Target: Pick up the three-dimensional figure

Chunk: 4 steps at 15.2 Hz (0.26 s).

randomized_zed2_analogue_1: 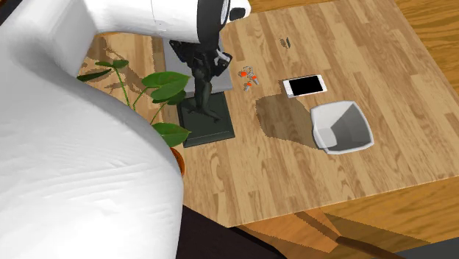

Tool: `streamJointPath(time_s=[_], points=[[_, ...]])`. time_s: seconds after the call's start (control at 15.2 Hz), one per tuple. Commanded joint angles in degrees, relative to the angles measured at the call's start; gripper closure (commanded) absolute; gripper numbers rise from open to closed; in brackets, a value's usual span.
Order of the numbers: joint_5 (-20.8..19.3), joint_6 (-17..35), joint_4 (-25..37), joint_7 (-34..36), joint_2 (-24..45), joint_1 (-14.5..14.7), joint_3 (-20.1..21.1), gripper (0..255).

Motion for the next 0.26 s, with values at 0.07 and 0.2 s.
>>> streamJointPath(time_s=[0.07,0.2], points=[[-0.03,-2.36,2.46,0.17,0.03,0.04,0.03,255],[-0.04,-2.47,2.58,0.18,0.03,0.04,0.03,255]])
